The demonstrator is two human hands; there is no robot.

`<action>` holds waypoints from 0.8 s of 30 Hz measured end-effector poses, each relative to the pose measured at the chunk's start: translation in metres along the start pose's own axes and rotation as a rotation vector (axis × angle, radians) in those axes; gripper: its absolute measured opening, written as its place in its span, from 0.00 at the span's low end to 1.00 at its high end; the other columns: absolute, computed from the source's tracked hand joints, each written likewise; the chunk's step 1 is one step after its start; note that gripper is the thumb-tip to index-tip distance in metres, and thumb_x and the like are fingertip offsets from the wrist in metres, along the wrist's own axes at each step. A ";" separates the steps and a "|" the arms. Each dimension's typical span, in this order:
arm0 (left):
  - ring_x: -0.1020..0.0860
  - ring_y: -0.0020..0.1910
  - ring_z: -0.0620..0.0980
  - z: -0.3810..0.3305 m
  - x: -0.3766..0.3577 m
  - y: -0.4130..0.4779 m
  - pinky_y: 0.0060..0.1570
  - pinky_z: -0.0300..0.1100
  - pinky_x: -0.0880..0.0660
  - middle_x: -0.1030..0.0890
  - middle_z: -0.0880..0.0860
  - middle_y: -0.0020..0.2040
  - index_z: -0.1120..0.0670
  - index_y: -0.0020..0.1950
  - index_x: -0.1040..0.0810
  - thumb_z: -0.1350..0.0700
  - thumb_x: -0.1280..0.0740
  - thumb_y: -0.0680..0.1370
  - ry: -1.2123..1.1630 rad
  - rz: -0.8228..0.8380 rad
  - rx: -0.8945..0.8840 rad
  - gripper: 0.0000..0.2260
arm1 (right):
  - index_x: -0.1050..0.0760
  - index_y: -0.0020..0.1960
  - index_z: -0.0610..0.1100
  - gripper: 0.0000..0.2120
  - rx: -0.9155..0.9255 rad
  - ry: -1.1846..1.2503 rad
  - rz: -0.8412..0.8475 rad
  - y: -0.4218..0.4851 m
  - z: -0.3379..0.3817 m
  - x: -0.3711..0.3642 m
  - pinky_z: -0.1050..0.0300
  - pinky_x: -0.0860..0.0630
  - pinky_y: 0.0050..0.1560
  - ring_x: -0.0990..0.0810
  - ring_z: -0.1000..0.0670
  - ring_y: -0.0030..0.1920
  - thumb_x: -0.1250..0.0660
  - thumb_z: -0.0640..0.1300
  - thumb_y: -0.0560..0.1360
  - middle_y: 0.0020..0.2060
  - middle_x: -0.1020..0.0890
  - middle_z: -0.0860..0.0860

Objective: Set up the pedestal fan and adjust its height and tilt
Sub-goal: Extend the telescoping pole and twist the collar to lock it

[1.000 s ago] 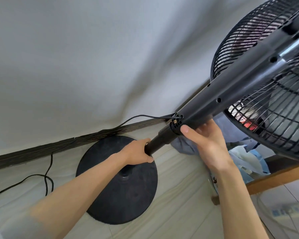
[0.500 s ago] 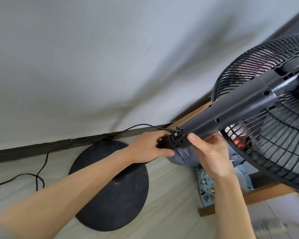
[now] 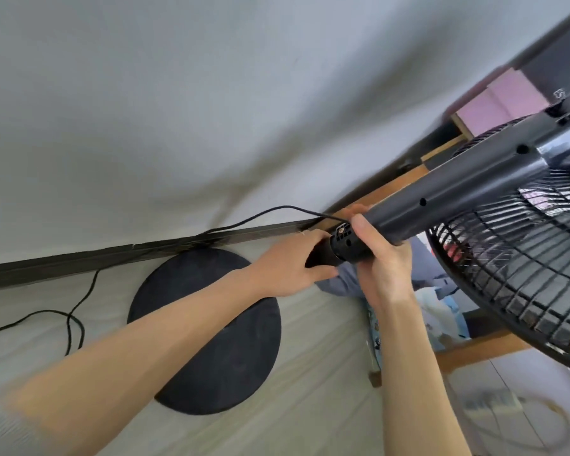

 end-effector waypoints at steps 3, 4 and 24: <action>0.24 0.54 0.48 0.001 0.000 -0.002 0.53 0.48 0.26 0.22 0.48 0.58 0.51 0.68 0.28 0.47 0.29 0.77 0.028 -0.004 -0.028 0.21 | 0.16 0.43 0.44 0.08 0.007 -0.020 -0.153 -0.001 0.003 -0.001 0.52 0.20 0.49 0.16 0.48 0.45 0.20 0.43 0.66 0.42 0.15 0.48; 0.24 0.54 0.48 0.002 -0.001 -0.004 0.54 0.50 0.26 0.22 0.49 0.58 0.50 0.68 0.29 0.46 0.29 0.77 0.038 -0.010 -0.024 0.22 | 0.17 0.46 0.41 0.11 0.004 -0.017 -0.193 -0.002 0.003 -0.001 0.52 0.20 0.48 0.16 0.48 0.44 0.20 0.41 0.66 0.42 0.16 0.47; 0.24 0.51 0.45 0.014 -0.007 -0.012 0.46 0.46 0.25 0.26 0.43 0.56 0.38 0.59 0.36 0.37 0.30 0.73 0.021 -0.176 0.045 0.21 | 0.20 0.57 0.36 0.23 0.119 0.005 -0.158 -0.002 0.033 0.011 0.58 0.19 0.48 0.14 0.49 0.48 0.19 0.41 0.65 0.46 0.14 0.48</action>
Point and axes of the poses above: each hand's wrist, its own y-axis towards the middle knuckle, its own x-axis out of the back of the hand, z = x × y, the point moved 7 cm from there along y, towards the middle knuckle
